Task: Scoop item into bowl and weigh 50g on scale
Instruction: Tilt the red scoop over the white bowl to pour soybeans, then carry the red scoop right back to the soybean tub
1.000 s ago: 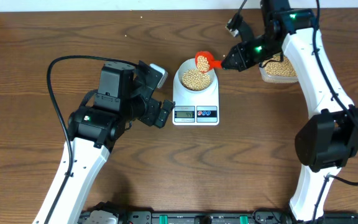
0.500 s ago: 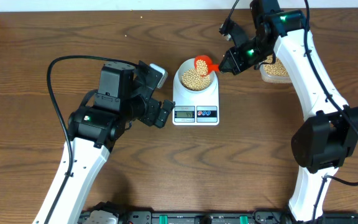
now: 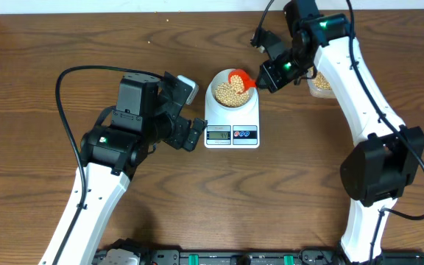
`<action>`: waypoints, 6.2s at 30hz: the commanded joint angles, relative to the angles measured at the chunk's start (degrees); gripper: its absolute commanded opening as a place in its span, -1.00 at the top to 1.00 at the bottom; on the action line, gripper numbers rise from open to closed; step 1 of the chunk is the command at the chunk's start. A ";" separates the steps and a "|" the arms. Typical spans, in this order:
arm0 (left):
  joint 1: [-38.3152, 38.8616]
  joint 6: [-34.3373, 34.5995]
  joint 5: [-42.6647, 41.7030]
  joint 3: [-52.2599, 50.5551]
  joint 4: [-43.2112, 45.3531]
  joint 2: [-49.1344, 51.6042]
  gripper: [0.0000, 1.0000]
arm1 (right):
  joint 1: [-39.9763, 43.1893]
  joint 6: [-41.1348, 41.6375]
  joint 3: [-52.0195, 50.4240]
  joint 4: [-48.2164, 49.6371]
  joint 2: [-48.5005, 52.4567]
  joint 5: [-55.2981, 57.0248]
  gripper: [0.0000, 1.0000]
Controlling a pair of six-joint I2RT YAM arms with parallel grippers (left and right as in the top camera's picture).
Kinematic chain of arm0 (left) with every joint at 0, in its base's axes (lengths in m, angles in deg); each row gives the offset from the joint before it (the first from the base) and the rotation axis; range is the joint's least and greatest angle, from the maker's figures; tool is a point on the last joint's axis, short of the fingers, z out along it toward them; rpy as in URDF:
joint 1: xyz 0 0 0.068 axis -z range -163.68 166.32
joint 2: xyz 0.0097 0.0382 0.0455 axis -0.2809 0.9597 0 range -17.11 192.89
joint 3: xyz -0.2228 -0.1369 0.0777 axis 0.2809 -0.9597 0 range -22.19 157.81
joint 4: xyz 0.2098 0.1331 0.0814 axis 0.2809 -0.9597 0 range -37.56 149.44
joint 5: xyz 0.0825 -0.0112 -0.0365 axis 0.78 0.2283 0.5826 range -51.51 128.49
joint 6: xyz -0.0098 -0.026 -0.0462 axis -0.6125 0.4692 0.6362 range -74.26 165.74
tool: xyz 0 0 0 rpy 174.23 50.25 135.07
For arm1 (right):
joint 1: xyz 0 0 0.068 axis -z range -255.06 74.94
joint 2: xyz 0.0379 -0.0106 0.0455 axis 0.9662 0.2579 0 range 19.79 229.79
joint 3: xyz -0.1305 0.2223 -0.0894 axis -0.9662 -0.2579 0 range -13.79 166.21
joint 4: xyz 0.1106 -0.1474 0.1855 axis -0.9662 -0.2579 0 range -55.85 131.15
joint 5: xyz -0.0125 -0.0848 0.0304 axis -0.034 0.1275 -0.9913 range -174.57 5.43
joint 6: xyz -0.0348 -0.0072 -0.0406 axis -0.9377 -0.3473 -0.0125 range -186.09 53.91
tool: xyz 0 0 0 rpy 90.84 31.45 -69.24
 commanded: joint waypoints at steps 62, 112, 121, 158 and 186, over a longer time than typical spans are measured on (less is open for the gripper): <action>0.13 -0.13 -0.68 -0.17 0.00 0.02 -0.89 | -0.20 -1.46 1.42 0.66 0.74 0.31 0.98; 0.13 -0.13 -0.68 -0.17 -0.02 0.02 -0.89 | -2.47 -4.04 3.67 0.52 0.57 6.54 0.98; 0.13 -0.13 -0.68 -0.17 0.00 0.02 -0.89 | -2.51 -4.02 3.69 -0.13 0.31 7.37 0.98; 0.13 -0.13 -0.68 -0.17 -0.02 0.02 -0.89 | -2.97 -2.45 4.31 -0.17 -0.35 4.17 0.98; 0.13 -0.13 -0.68 -0.17 -0.02 0.02 -0.89 | 20.87 -1.88 5.66 -8.15 -5.57 -7.87 0.98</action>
